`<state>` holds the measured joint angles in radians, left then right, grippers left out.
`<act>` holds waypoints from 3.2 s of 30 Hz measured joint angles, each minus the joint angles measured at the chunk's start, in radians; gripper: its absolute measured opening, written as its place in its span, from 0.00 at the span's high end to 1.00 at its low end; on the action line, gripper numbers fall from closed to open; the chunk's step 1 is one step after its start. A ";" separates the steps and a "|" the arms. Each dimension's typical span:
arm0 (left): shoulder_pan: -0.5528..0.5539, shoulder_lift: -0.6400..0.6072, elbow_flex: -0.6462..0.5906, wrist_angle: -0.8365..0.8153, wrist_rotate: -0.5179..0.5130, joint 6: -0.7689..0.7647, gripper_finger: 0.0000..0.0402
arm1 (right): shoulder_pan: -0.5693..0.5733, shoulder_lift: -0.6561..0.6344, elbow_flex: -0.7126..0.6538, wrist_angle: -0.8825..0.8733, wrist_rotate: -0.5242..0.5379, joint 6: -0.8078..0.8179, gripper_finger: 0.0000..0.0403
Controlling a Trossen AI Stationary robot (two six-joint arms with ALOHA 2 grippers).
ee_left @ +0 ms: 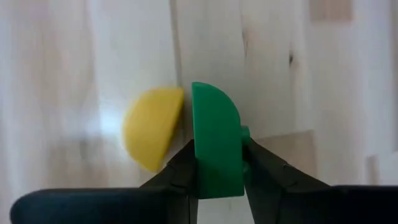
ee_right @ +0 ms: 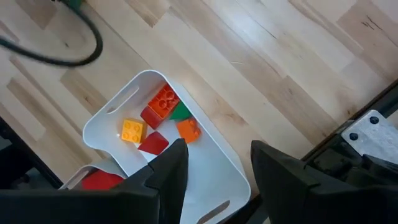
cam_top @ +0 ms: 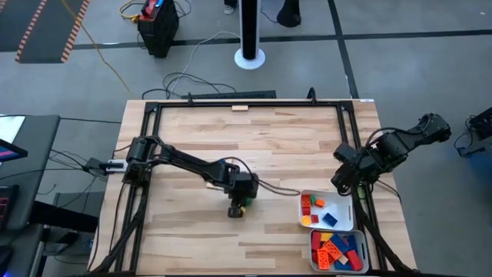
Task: Sort blocks by size
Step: Put the small green game piece into the white bin, then put the small yellow block into the white bin
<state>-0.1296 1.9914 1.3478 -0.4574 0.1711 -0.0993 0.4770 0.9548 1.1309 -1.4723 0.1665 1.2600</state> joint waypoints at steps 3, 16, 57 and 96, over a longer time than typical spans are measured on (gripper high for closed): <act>0.027 -0.013 0.028 0.001 0.041 -0.012 0.79 | 0.001 0.000 0.000 -0.013 0.000 0.014 0.50; 0.110 -0.013 0.204 0.208 0.188 -0.053 0.79 | 0.061 -0.003 0.000 -0.101 0.020 0.146 0.50; 0.089 0.446 0.870 0.085 0.243 -0.132 0.56 | -0.032 -0.021 0.000 -0.100 0.146 0.225 0.50; 0.183 -0.152 0.105 -0.272 0.159 0.111 0.63 | 0.235 0.058 0.000 0.112 0.289 0.075 0.50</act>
<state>0.0534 1.8397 1.4526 -0.7291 0.3302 0.0120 0.7125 1.0129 1.1309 -1.3602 0.4550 1.3351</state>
